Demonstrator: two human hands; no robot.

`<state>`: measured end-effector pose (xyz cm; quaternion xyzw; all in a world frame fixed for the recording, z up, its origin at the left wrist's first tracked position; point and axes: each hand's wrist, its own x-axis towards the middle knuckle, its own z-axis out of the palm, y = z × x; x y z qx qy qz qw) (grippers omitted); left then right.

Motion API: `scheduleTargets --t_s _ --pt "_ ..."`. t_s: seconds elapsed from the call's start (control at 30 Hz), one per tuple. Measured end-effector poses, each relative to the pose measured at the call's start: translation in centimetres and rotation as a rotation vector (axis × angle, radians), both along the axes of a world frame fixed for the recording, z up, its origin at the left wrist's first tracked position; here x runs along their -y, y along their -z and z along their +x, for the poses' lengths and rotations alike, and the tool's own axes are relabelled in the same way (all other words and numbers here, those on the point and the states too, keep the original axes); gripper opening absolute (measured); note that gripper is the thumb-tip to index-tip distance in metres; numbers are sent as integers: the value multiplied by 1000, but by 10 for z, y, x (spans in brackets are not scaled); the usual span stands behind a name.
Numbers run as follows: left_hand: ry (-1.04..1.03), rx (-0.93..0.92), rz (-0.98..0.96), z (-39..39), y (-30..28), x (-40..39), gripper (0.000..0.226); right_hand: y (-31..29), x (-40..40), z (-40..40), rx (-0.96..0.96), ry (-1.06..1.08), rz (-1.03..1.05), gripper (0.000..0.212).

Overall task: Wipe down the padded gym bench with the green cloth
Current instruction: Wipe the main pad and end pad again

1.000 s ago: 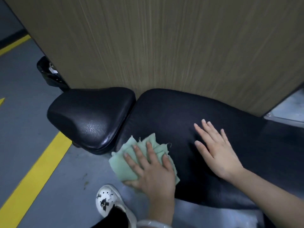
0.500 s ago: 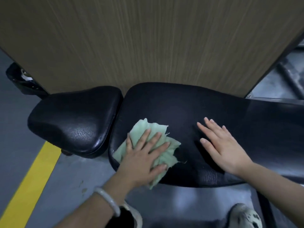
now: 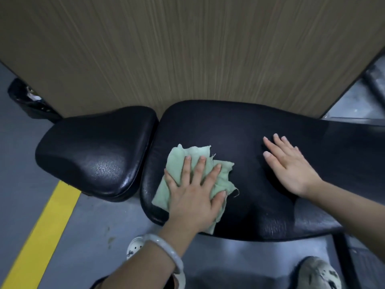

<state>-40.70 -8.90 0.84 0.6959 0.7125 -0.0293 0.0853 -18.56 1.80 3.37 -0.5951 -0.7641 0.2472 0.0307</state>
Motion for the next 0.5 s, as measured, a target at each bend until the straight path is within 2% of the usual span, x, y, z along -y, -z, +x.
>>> scheduleTargets --t_s 0.13,0.2,0.27,0.33,0.37,0.4,0.5 --pt "-189 90 -49 54 -2 -24 75 -17 6 5 -141 23 86 52" --pt "-269 132 -70 81 -7 -35 76 -28 20 -1 -299 6 174 46" --pt "-306 218 -95 88 -12 -43 65 -35 34 -16 -451 -34 209 44" --pt "-248 246 -93 66 -18 -46 51 -31 39 -39 -525 -33 132 43" --pt "-181 205 -51 46 -21 -45 49 -25 39 -54 -509 -11 64 43" --pt "-104 137 4 22 -23 -42 49 -17 38 -71 -412 -1 9 45" --pt "38 4 125 -51 -18 -36 55 10 38 -123 115 38 -8 64"
